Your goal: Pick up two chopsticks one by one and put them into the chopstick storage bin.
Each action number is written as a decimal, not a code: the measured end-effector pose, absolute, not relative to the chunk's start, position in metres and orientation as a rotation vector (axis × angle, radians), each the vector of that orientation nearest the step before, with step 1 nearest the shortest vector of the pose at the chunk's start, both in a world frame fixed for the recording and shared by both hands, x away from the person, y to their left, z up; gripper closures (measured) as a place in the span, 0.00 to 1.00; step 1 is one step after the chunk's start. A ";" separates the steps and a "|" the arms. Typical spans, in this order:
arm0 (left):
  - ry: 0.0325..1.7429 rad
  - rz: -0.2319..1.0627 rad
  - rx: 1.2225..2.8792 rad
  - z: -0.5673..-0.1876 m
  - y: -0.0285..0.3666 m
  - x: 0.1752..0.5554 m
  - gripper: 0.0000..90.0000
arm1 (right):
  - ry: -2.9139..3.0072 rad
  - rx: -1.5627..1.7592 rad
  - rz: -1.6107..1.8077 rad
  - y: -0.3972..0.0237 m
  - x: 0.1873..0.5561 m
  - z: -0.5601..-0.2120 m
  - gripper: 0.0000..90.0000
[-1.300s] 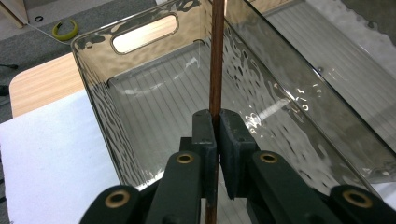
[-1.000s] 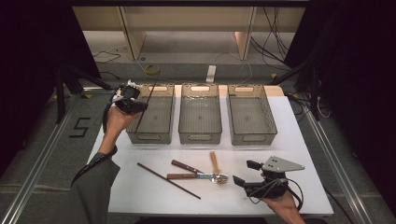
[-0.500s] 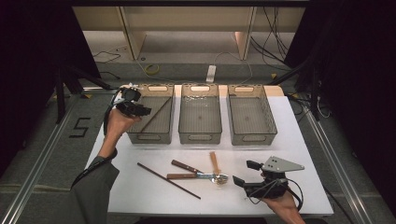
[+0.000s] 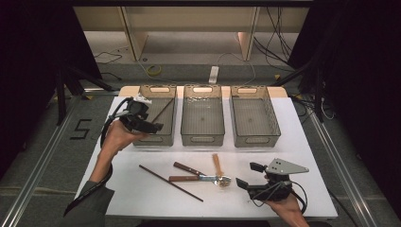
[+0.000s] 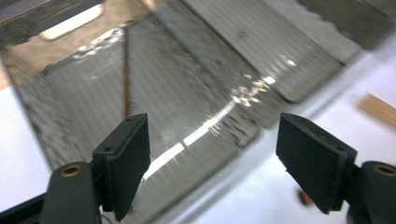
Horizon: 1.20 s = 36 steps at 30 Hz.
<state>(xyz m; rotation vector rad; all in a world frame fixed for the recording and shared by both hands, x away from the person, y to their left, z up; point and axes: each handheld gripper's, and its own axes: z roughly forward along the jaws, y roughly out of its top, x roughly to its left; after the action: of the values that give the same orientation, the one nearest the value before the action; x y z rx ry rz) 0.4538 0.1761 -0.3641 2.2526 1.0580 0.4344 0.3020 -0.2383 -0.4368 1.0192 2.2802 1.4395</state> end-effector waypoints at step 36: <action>0.598 0.231 2.794 -0.414 0.135 0.396 0.17 | 2.271 1.001 1.454 -0.238 0.299 -0.435 0.24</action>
<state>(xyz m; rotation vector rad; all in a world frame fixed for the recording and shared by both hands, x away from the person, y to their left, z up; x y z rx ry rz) 0.3962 0.1354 -0.4141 2.7941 0.5975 0.2310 0.2995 -0.2378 -0.4346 1.0007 2.2711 1.4538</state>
